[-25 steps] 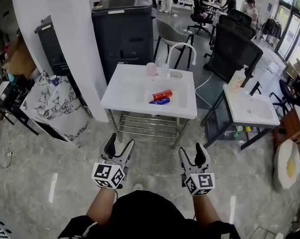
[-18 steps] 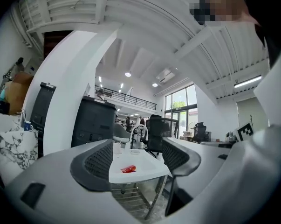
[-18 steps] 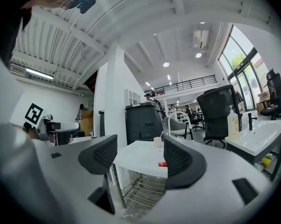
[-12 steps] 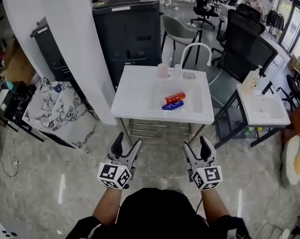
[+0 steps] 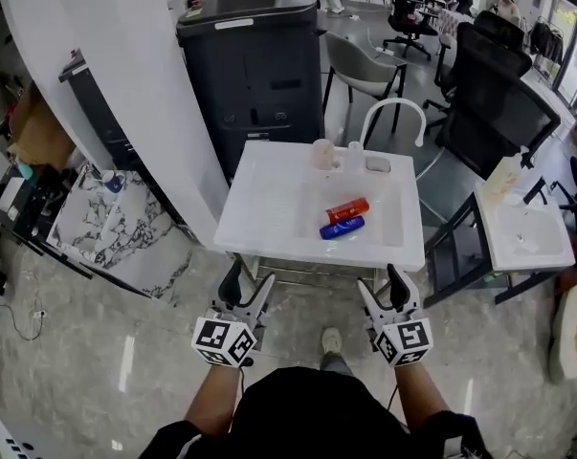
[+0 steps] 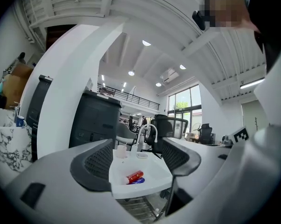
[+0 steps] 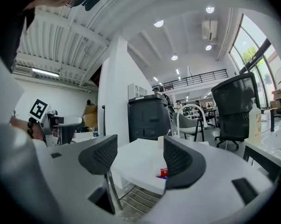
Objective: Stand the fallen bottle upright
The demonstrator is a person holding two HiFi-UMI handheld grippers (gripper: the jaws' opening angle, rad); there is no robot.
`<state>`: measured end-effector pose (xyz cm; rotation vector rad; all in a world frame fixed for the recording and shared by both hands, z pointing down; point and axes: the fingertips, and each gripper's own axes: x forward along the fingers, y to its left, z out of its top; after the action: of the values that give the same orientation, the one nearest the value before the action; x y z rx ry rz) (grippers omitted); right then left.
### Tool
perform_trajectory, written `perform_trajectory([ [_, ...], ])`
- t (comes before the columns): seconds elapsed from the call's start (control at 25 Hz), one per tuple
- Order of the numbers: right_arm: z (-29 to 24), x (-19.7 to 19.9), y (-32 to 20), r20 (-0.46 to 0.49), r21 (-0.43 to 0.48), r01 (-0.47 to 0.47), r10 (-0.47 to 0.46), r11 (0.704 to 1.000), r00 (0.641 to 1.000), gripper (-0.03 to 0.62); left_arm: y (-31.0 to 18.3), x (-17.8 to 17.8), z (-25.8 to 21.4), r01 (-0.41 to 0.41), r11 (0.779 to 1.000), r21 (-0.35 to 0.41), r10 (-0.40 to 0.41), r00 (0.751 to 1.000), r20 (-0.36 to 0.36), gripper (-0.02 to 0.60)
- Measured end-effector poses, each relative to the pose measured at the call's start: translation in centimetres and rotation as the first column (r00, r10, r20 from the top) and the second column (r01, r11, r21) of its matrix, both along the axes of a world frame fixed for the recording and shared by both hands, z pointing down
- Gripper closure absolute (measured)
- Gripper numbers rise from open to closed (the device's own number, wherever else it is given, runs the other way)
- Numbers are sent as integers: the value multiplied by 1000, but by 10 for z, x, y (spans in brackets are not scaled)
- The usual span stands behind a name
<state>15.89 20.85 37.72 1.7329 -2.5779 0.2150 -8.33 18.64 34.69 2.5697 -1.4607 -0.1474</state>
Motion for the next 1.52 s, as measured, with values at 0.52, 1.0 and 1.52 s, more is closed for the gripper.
perform_trajectory([
  [0.52,1,57,-149,8,16,79,-79,997,997,278,-120,62,-5,39,999,-5,-39,999,-4,245],
  [1.0,32,62,-203,-51,-65,232,-236,971,971,303,-163,82,9,127,992,-20,-127,992,21,245],
  [1.52,68,36,-246,-169,-157,346,-371,925,913,319,-189,74,29,127,990,-67,-123,991,61,245],
])
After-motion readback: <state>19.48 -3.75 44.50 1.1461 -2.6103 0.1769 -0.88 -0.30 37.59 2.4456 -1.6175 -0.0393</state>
